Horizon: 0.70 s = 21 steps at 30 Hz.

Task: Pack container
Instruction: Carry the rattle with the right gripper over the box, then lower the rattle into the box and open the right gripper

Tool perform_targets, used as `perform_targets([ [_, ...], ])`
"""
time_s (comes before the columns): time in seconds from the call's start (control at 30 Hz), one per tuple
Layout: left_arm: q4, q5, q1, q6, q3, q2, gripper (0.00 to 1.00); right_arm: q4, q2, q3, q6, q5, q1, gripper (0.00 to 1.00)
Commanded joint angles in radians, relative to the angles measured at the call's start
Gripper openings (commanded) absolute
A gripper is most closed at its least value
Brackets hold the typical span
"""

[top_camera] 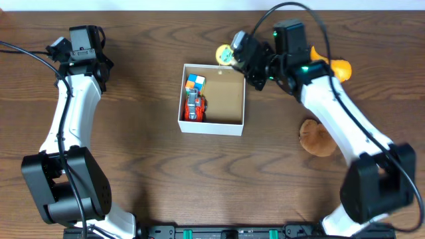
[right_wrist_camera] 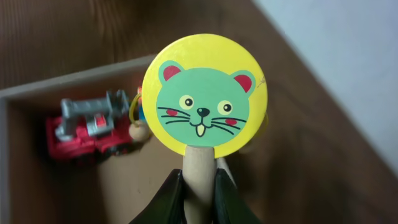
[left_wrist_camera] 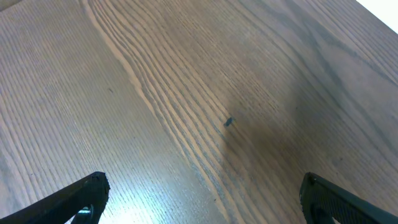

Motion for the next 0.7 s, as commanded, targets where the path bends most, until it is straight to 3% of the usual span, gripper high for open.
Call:
perform_targets([
  [0.0,-0.003,-0.02,0.002,0.013,0.023,-0.025,0.98,0.011,0.06,0.019,-0.03,-0.056,0.015,0.01],
  [0.27,-0.003,-0.021,0.002,0.013,0.023,-0.025,0.98,0.058,0.107,0.019,-0.03,-0.071,0.046,0.01],
  [0.67,-0.003,-0.021,0.002,0.013,0.023,-0.025,0.98,-0.083,0.114,0.018,-0.03,-0.071,0.047,0.01],
])
